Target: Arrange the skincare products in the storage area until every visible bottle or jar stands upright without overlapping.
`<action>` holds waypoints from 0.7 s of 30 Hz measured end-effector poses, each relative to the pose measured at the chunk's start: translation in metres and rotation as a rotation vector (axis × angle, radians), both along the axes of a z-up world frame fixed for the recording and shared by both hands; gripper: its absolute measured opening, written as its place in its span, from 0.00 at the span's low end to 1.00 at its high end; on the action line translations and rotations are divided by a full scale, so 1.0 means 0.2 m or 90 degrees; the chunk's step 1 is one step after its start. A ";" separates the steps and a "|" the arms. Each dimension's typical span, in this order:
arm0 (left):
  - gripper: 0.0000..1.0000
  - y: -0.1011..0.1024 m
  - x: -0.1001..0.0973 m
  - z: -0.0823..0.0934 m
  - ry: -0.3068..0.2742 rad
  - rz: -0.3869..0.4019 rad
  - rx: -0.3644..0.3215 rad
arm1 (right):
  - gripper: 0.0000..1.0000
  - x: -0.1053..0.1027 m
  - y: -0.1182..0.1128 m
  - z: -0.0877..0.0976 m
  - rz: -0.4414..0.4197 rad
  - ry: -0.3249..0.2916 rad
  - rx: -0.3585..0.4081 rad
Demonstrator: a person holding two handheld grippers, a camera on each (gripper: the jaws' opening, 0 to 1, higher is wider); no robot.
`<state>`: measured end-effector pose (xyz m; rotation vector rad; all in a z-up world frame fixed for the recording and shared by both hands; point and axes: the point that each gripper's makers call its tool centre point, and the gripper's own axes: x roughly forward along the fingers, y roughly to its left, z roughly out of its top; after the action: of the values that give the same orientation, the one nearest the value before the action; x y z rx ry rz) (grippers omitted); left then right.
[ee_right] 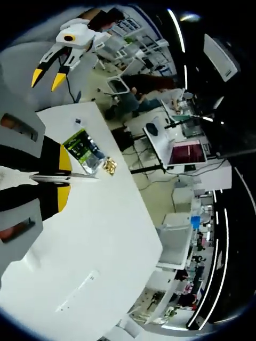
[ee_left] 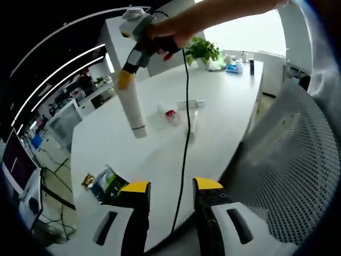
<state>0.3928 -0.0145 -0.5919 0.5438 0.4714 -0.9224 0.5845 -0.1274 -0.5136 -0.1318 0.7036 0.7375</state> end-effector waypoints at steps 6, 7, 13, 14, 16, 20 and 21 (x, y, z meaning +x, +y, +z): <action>0.29 0.01 0.01 -0.01 -0.004 0.003 0.007 | 0.00 0.09 -0.05 0.03 0.006 -0.021 -0.051; 0.29 0.01 0.01 0.00 -0.004 0.005 0.007 | 0.00 0.10 -0.06 0.04 0.008 -0.022 -0.057; 0.28 0.01 0.01 -0.02 -0.001 0.007 0.015 | 0.00 0.18 -0.11 0.03 0.011 -0.018 -0.084; 0.28 0.02 0.01 -0.02 0.000 0.007 0.017 | 0.00 0.20 -0.11 0.02 0.015 -0.019 -0.094; 0.28 0.02 0.01 -0.03 0.002 0.008 0.021 | 0.00 0.22 -0.12 0.03 0.026 -0.026 -0.110; 0.28 0.02 0.01 -0.04 0.010 0.009 0.029 | 0.00 0.26 -0.16 0.04 0.037 -0.030 -0.126; 0.28 0.02 0.01 -0.04 0.010 0.009 0.029 | 0.00 0.27 -0.17 0.04 0.038 -0.032 -0.133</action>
<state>0.3943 -0.0098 -0.6005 0.5747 0.5116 -0.9049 0.6388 -0.1624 -0.5061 -0.3621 0.7304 0.7149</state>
